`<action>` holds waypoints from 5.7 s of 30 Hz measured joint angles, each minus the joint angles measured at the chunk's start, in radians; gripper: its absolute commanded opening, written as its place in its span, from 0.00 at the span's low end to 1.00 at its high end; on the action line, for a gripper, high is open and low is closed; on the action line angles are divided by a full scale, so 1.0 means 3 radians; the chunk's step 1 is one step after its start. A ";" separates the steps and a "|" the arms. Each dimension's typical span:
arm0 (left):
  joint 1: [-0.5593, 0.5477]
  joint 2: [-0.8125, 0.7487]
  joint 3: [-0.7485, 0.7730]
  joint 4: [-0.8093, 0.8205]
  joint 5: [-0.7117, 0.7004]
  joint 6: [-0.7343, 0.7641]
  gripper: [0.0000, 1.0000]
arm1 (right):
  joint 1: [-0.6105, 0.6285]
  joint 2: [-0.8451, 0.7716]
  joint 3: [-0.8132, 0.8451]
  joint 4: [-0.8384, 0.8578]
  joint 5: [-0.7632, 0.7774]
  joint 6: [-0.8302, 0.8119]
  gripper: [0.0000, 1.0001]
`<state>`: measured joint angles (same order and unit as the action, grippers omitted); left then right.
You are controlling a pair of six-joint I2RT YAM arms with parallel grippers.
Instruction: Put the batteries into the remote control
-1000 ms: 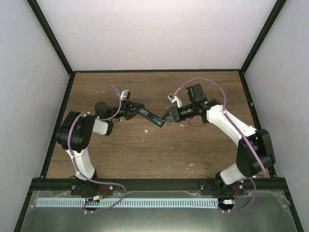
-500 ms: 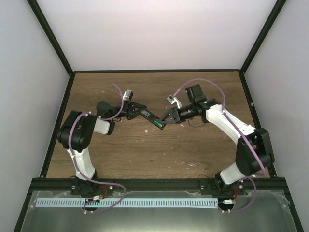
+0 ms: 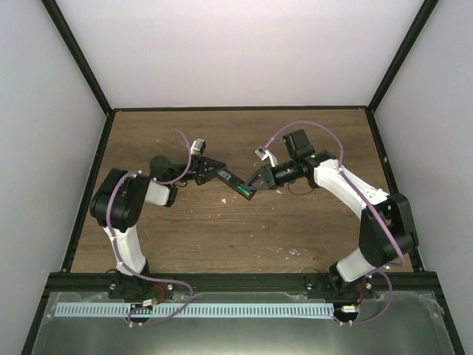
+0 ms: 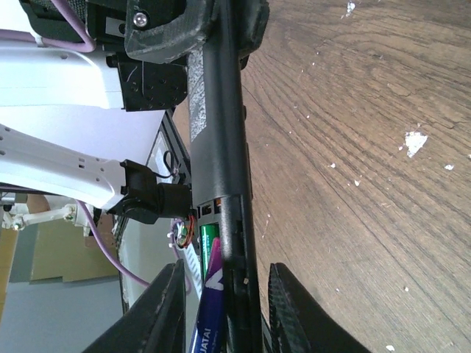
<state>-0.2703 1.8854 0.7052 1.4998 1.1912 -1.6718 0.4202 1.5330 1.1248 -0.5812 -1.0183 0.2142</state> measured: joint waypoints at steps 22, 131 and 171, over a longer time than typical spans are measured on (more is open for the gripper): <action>-0.0006 0.0032 0.0032 0.0005 0.0009 -0.0001 0.00 | 0.0000 0.0037 0.0003 -0.0008 -0.0051 -0.0075 0.17; -0.0230 -0.0992 0.0529 -0.3633 -0.0013 0.2733 0.00 | 0.0116 -0.0264 -0.0262 -0.0134 0.0401 -0.0491 0.57; -0.0230 -0.0991 0.0570 -0.3610 -0.0066 0.2707 0.00 | 0.0142 -0.0130 -0.0229 -0.0153 0.0310 -0.0590 0.31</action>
<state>-0.3393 1.5883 0.8761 0.4168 1.1713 -0.8597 0.4629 1.4940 1.0561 -0.6270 -0.9253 0.0372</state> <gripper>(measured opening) 0.155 0.233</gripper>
